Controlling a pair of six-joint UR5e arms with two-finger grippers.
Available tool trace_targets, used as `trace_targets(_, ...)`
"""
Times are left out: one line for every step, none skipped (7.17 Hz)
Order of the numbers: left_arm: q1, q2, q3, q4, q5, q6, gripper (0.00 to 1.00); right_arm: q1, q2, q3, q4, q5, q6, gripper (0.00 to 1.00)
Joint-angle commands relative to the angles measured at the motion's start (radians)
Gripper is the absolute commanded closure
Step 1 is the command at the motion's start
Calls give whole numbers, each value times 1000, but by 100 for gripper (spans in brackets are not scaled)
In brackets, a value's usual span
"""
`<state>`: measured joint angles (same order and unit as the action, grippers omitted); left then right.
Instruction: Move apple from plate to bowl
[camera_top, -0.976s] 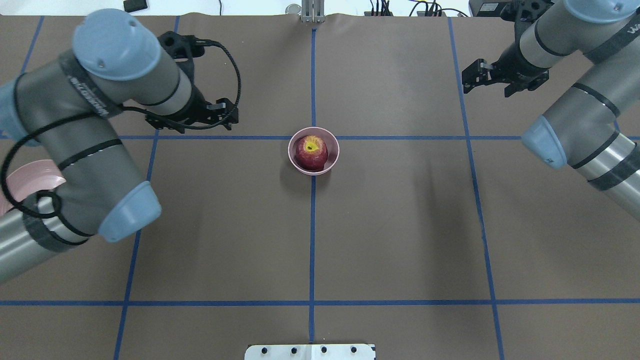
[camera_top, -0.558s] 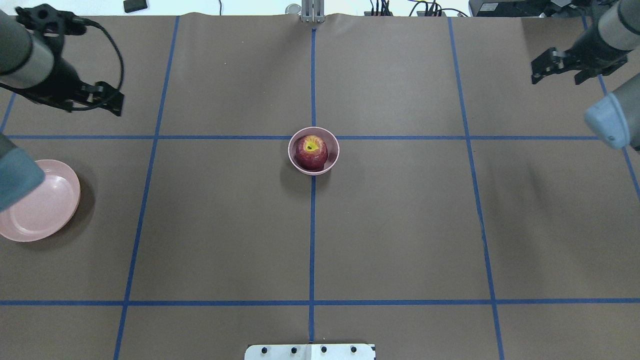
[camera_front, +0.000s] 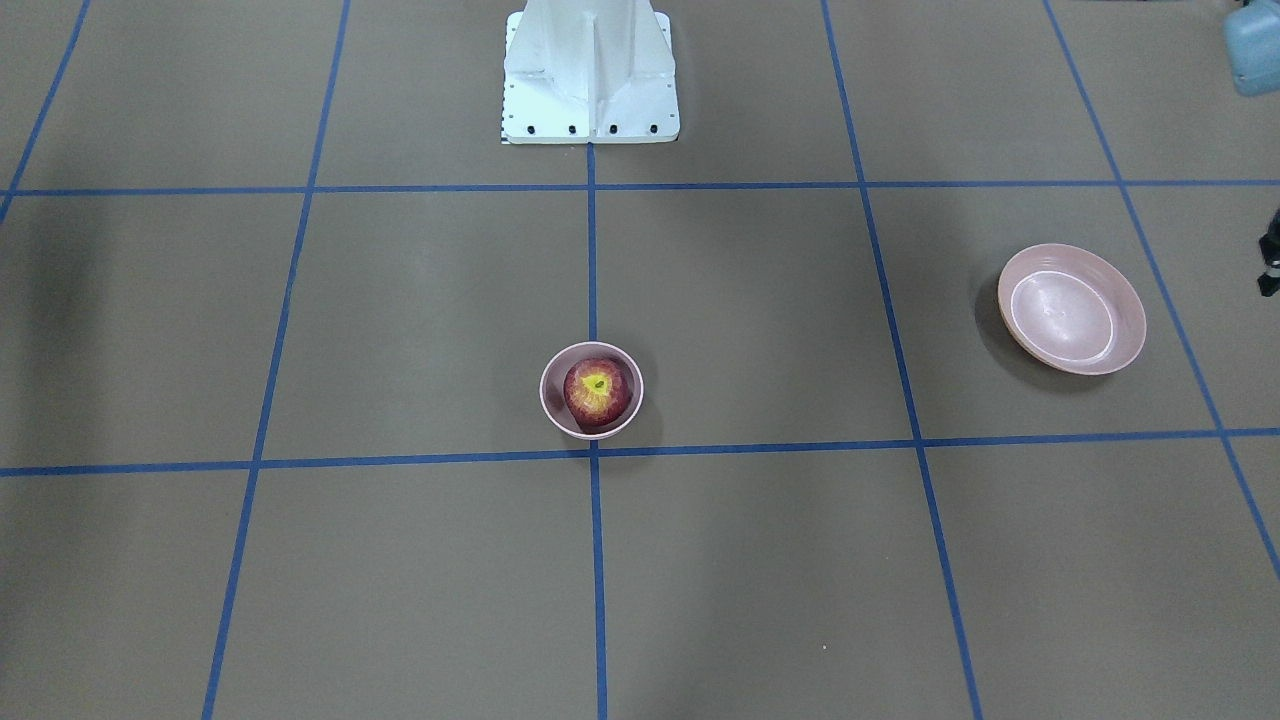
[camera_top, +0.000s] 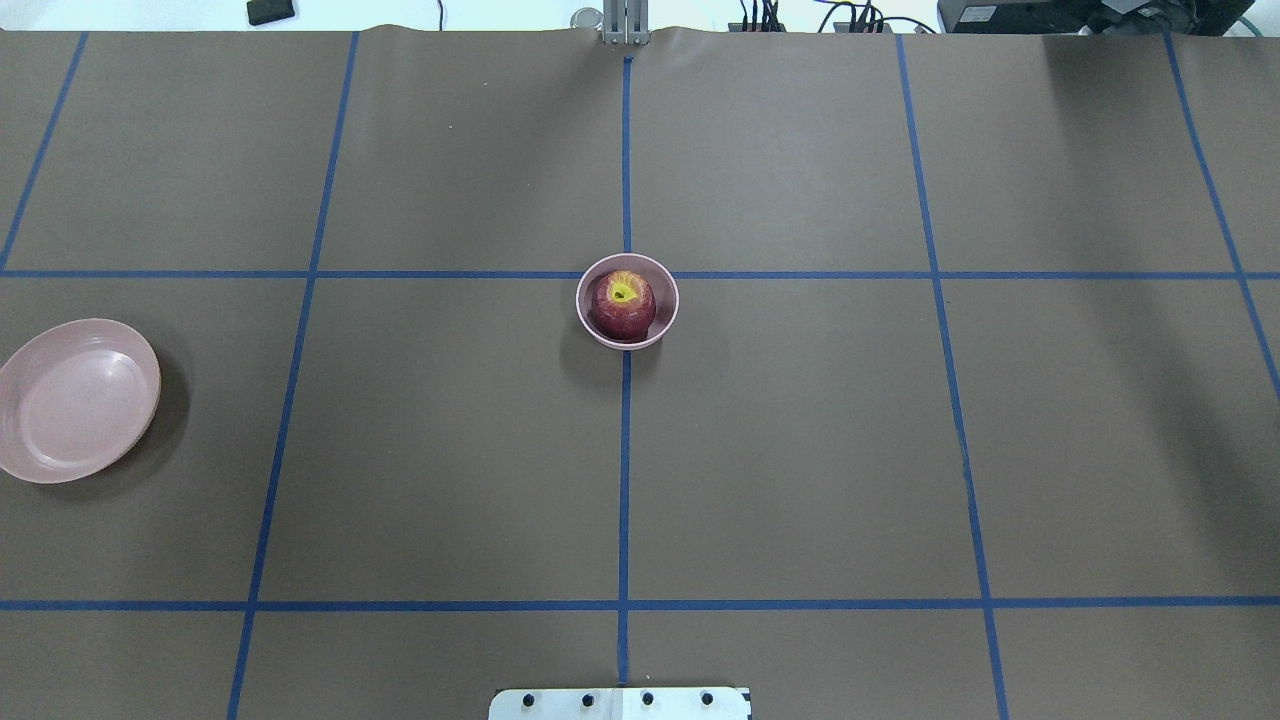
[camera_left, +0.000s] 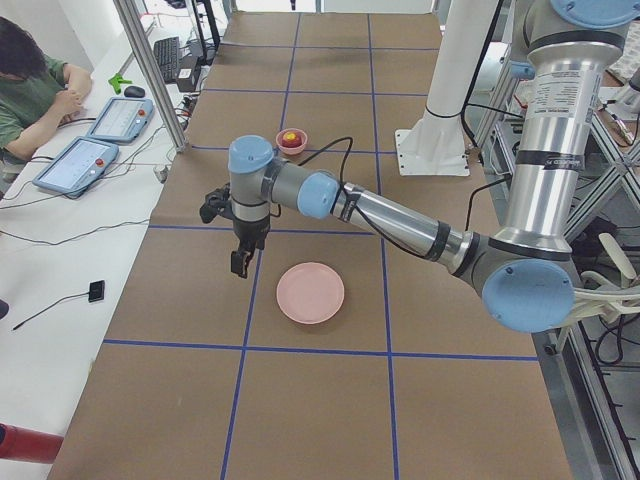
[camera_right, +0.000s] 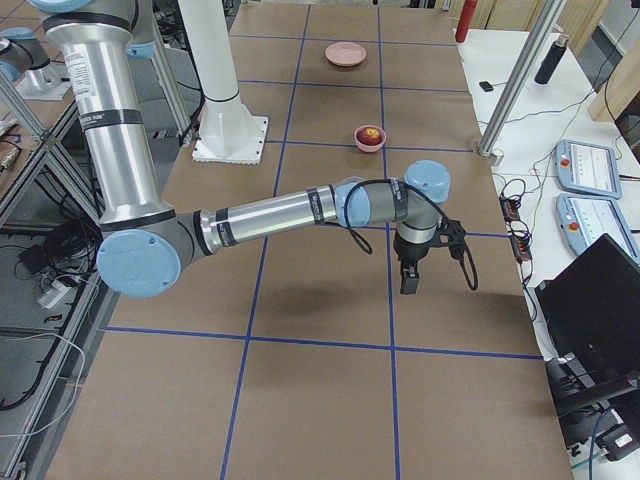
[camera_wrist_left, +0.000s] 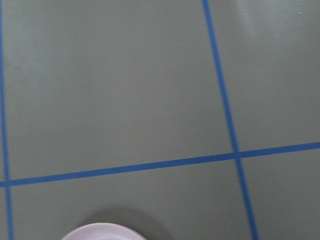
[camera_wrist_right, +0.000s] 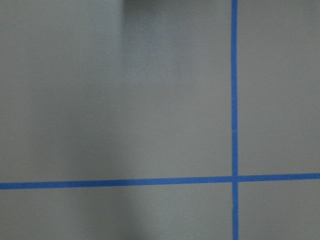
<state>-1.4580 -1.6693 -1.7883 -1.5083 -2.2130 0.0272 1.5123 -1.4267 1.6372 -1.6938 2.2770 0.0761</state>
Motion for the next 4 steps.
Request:
trace_targets(-104,28,157,-35,-22,123,2,92,-95,-2,-12,4,-110,0)
trace_targets(-111,80,171,-96,-22,125,2,126,-103,-4,-20,7,-110,0)
trace_targets(-114,92,175,-127,-22,116,2,132,-118,-5,-20,42,-110,0)
trace_targets(-125,98,176,-118,-22,111,2,137,-130,-5,-20,68,-110,0)
